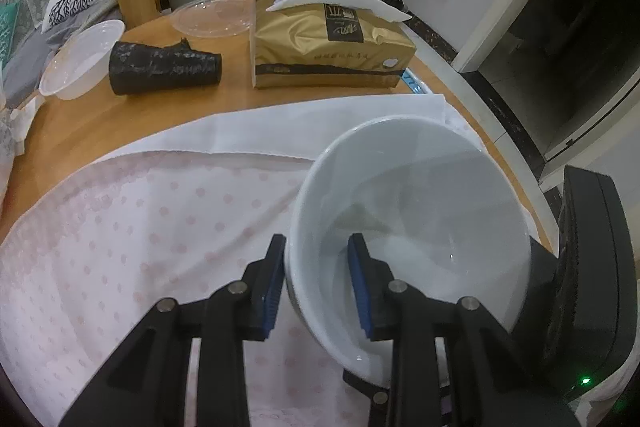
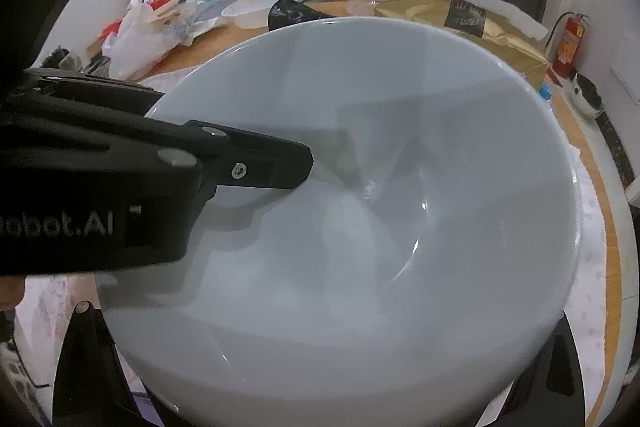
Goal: Organize plates and bowls
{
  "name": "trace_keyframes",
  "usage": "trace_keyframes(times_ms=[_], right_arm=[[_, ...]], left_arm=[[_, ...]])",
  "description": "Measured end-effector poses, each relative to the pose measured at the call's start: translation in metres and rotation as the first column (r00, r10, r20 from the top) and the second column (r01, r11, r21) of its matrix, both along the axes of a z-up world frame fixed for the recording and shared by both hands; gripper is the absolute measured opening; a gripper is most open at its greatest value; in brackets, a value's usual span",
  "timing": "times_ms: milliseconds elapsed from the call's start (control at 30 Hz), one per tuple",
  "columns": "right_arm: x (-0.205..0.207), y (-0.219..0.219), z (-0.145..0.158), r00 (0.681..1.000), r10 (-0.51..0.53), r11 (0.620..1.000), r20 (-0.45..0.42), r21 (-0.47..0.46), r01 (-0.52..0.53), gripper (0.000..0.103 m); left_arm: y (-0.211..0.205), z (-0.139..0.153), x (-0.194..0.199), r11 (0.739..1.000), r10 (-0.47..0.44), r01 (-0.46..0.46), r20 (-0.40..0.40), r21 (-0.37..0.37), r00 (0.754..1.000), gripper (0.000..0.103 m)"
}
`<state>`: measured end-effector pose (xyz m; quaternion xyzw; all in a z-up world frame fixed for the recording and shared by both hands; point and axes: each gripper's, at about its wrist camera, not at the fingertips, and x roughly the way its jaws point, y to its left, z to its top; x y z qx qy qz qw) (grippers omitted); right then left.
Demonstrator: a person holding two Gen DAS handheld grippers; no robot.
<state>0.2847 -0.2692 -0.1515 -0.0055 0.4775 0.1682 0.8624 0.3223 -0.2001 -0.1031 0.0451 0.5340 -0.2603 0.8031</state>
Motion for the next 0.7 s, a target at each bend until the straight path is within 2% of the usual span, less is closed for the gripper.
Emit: trace_keyframes(times_ms=[267,700], right_arm=[[-0.009,-0.004,0.006,0.999,-0.013,1.0,0.048,0.005,0.013,0.1],[-0.029,-0.005,0.034,0.994,-0.022,1.0,0.108,0.016,0.02,0.1]], left_arm=[[-0.003,0.01,-0.008,1.0,-0.01,0.01,0.028,0.006,1.0,0.027],[-0.004,0.046,-0.034,1.0,-0.017,0.016,0.082,0.012,0.997,0.027]])
